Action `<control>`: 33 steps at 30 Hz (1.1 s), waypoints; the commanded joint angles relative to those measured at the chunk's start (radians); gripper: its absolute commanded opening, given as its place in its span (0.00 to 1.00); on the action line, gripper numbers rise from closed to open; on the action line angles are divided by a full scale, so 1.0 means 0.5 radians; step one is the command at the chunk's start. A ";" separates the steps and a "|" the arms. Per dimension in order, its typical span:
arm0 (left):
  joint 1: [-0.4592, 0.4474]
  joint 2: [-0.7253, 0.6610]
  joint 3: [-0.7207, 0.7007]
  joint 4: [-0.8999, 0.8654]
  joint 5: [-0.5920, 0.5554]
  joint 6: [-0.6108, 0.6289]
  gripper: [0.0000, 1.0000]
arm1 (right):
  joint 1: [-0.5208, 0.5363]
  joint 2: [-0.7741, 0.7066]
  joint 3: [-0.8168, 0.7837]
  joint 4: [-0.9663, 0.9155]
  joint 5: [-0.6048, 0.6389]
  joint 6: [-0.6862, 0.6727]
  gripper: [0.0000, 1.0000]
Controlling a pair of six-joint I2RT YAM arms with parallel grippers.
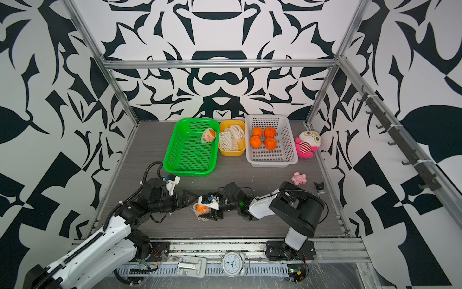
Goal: Remove foam nets from oranges
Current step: Remove the foam net from the orange.
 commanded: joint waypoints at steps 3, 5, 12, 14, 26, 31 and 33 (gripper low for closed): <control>0.007 -0.045 -0.060 -0.019 0.035 -0.039 0.99 | 0.023 -0.119 0.019 -0.021 -0.026 0.009 0.64; 0.007 -0.079 -0.080 -0.023 0.025 -0.051 0.99 | 0.025 -0.127 0.019 -0.033 -0.027 0.008 0.63; 0.006 -0.134 -0.081 -0.059 0.010 -0.057 1.00 | 0.028 -0.122 0.006 -0.054 -0.015 0.005 0.56; 0.007 -0.138 -0.078 -0.060 0.012 -0.058 0.99 | 0.028 -0.126 0.009 -0.074 -0.013 0.001 0.49; 0.007 -0.107 -0.064 -0.018 0.013 -0.053 1.00 | 0.030 -0.255 0.033 -0.183 0.016 -0.011 0.13; 0.008 -0.110 -0.047 -0.006 0.003 -0.029 0.99 | 0.030 -0.297 0.043 -0.204 0.034 -0.007 0.07; 0.007 -0.115 -0.035 -0.007 -0.002 -0.012 1.00 | 0.032 -0.312 0.046 -0.205 0.045 0.000 0.05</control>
